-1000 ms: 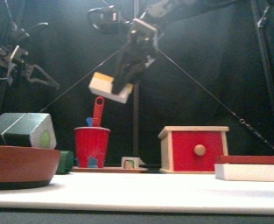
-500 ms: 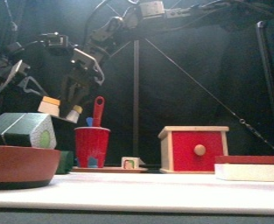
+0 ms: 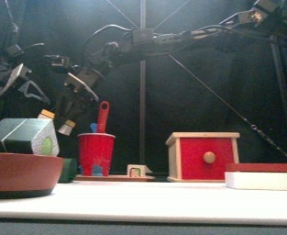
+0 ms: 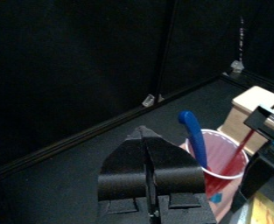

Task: Place the egg into the metal bowl

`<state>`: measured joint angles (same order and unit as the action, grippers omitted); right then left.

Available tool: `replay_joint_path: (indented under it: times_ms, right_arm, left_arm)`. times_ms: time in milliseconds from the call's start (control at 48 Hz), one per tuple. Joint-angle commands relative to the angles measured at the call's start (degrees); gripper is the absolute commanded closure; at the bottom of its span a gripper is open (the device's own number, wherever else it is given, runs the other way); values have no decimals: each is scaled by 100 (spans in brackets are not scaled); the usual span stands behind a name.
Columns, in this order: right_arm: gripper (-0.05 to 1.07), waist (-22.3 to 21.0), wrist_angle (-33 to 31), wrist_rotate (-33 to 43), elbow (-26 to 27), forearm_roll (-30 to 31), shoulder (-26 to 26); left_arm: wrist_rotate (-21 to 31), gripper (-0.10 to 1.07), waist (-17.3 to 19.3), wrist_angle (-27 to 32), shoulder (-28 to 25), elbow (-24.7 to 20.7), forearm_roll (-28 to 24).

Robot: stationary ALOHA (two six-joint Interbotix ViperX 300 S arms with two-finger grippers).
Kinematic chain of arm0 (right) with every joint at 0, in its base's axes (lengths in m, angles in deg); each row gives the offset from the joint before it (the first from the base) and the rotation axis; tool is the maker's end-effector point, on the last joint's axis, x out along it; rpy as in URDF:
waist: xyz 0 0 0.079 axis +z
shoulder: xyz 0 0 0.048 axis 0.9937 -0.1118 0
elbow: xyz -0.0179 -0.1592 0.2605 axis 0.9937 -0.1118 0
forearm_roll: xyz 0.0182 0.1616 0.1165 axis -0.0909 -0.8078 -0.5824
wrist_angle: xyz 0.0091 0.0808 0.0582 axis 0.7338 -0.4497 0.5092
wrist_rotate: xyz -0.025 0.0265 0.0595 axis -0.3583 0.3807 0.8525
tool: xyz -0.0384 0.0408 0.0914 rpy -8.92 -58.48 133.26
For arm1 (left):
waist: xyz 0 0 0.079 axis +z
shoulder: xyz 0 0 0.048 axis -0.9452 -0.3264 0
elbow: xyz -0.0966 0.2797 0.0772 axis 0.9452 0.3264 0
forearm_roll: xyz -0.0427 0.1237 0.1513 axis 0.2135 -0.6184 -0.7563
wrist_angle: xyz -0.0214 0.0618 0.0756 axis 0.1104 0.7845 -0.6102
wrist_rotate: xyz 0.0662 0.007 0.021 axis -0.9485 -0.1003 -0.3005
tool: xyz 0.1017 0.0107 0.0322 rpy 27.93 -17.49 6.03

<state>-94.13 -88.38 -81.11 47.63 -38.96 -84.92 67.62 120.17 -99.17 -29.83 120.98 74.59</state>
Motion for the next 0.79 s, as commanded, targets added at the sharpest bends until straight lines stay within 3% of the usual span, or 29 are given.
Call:
replay_joint_path:
  times_ms: [0,458,771]
  right_arm:
    - [35,18,35,-18,290,53,105]
    - [33,26,176,-9,510,545,-211]
    - [13,-26,325,-9,659,387,-334]
  left_arm:
    - [0,97,88,-114,-18,-88,35]
    - [9,97,88,-105,-9,-44,35]
    - [9,97,105,-97,-9,-35,35]
